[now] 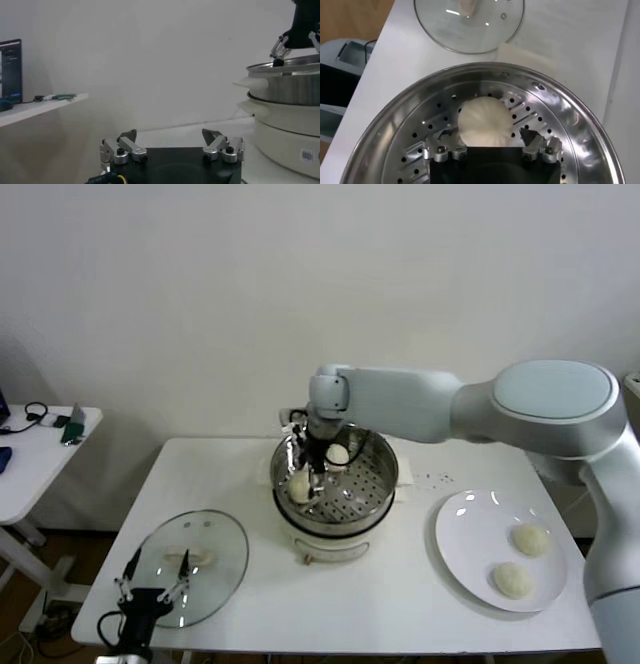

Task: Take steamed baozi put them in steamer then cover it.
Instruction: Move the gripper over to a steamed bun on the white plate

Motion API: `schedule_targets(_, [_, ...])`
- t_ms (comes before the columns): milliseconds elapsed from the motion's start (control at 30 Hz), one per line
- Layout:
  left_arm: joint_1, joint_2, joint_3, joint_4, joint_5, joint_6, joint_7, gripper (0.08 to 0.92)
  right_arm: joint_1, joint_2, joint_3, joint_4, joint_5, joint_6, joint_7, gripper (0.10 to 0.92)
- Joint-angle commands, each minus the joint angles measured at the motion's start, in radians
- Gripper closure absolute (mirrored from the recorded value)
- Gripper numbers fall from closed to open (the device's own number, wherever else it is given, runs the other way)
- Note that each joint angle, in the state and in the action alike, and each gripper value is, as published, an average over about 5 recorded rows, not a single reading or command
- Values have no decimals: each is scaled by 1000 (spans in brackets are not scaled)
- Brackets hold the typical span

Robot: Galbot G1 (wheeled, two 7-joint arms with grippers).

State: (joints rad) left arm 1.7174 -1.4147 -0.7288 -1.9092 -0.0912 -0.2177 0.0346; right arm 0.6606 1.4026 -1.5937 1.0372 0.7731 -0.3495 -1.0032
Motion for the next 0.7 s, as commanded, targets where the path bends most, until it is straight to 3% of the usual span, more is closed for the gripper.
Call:
schedule_targets(33, [-2,0,1,-2,0,1,0,177,150,-200,-10,169,5,18,-45,203])
schedule_targets(167, [-5,1,1,-4,0,4,0,177,193,-355,-6,268,-32,29,-56,203])
schedule_targets(433, [0,3,-3,-11,-1,13,-1,177,195,-661,3,429,-255,78,-92,203])
schedule_targets(700, [-20,-18,9,-23,19,38,-2,177,19,-868,61,470,-488,96,-96,203])
